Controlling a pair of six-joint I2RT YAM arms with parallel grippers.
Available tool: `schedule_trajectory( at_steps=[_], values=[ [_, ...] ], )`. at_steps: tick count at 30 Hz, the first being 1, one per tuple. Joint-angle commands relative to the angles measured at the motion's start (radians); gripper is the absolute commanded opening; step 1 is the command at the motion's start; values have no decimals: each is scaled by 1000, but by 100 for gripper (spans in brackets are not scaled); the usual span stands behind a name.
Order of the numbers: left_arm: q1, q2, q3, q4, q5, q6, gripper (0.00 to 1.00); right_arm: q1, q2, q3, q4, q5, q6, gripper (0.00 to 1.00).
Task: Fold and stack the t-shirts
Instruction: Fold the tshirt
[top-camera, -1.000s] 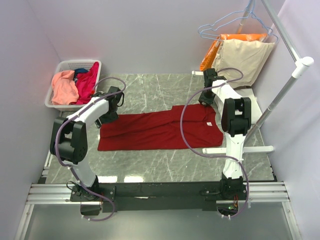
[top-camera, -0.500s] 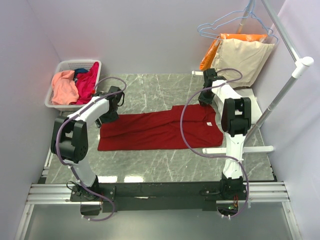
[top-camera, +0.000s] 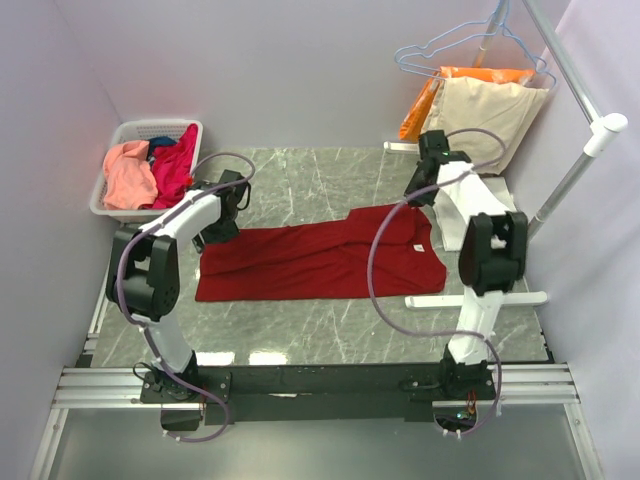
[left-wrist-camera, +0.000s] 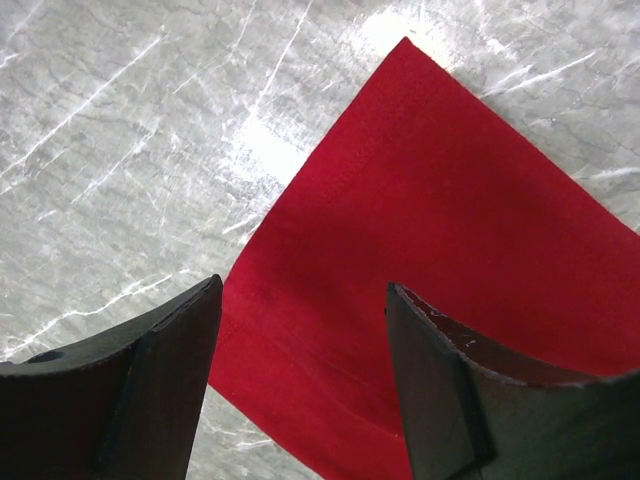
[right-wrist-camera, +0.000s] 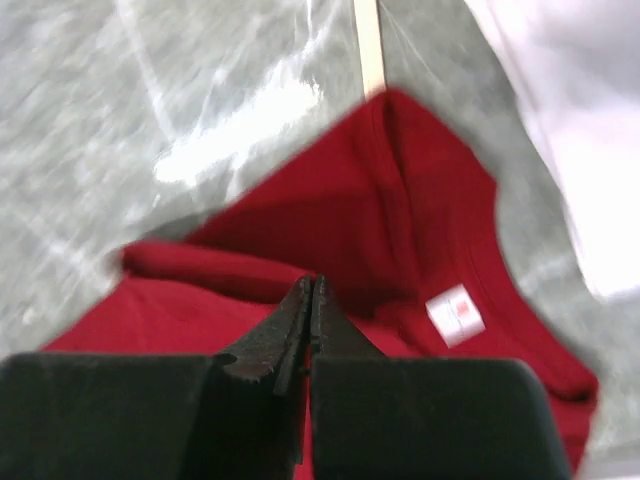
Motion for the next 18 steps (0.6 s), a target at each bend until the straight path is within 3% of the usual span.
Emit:
schedule_trajectory(
  at_steps=[1,10,18],
  values=[
    [0,12,45,19,-8,18,72,8,-186,-97,-7,-11,4,0],
    [-1,87,129,16,-19,18,71,41,-390,-399,-38,-121,-10,0],
    [-1,223,215,12,6,14,71,54,-564,-528,-102,-20,52,0]
  ],
)
